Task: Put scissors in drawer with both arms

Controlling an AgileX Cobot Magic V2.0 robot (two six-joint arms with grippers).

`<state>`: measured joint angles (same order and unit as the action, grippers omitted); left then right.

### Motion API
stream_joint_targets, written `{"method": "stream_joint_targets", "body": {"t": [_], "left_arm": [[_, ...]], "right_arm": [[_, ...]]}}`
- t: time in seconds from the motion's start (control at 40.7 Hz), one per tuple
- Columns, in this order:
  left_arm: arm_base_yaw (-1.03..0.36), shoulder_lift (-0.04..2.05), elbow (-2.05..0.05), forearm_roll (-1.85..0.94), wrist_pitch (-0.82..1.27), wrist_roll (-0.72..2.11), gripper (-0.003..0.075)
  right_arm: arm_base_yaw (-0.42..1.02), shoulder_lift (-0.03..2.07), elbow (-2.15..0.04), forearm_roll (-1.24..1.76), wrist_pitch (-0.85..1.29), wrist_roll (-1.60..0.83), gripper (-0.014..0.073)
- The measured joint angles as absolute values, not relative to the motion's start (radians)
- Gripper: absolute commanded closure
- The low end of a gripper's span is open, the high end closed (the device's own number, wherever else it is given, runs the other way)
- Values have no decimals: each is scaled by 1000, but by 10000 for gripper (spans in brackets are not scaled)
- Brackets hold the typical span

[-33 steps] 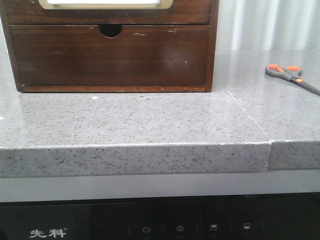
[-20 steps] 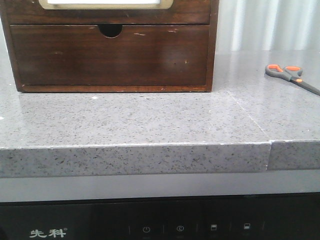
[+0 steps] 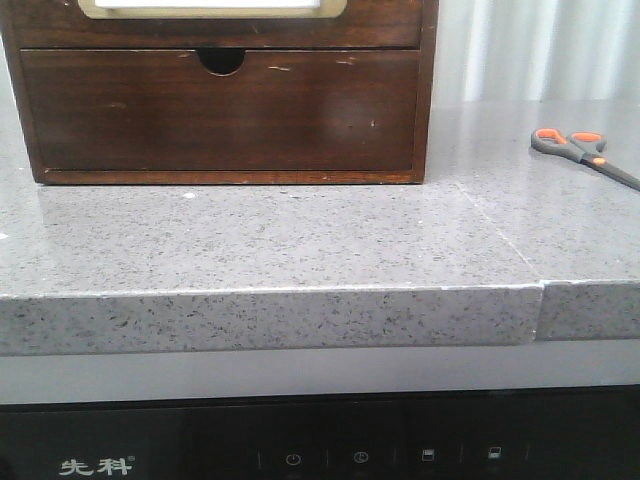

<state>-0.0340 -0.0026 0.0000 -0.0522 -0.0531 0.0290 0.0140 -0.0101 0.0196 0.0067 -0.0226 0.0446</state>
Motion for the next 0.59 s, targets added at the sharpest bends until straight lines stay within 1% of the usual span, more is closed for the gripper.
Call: {"method": "stream_joint_targets", "body": {"t": [0.123,0.295,0.443,0.59], "left_arm": [[-34,-3,-64,-52,0,29,741],[-34,3,-304,-52,150,29,741],[-34,93,-522,-52,278,29,741],[-34,228,-734,-52,436,29,741]], "right_arm": [[14,-10,-86,0,57,43,662],[14,11,-327,-13,189,32,662],[14,137,-539,-21,320,30,662],[14,278,-694,-23,455,30,662]]}}
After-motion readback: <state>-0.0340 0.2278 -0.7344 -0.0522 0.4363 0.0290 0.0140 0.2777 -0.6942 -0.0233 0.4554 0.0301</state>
